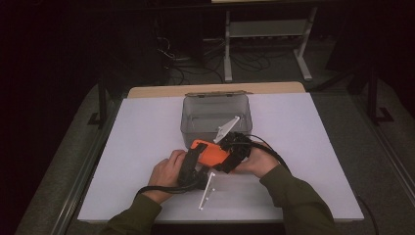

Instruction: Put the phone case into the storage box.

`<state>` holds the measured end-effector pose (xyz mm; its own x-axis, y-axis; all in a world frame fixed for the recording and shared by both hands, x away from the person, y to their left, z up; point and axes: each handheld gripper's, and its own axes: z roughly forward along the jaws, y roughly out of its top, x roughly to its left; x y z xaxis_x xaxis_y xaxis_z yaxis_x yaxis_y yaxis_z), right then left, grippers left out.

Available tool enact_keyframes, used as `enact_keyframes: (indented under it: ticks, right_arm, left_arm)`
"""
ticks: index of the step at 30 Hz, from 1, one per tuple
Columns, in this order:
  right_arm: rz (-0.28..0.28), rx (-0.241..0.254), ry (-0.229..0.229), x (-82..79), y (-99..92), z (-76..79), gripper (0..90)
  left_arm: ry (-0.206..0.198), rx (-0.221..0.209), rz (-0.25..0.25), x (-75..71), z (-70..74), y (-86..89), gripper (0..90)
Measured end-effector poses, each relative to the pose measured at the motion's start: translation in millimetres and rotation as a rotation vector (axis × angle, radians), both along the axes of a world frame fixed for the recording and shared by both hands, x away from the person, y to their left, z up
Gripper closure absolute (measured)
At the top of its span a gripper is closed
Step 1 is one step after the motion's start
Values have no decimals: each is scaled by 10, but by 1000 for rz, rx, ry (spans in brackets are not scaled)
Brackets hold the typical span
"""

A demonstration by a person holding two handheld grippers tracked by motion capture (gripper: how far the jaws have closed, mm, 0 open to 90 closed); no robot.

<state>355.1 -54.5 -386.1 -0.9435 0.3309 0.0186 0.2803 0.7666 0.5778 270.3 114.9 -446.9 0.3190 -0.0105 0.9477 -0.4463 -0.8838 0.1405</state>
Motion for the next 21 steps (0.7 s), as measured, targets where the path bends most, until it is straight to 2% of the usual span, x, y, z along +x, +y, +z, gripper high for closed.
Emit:
enact_keyframes:
  ticks: [11,14,17,18,21]
  right_arm:
    - [-4,8,-8,-6,-5,24,157]
    - [-5,10,-8,-6,-3,29,157]
    - [-3,12,-10,-10,3,33,157]
    - [-4,12,-9,-12,6,33,157]
    - [-7,15,-6,-15,12,34,157]
  left_arm:
    - [-18,-4,39,-10,-2,-14,91]
    - [-30,18,47,-24,6,-19,124]
    - [-46,20,46,-32,-4,-26,146]
    - [-51,40,55,-40,6,-25,147]
    - [-56,44,54,-45,-7,-30,162]
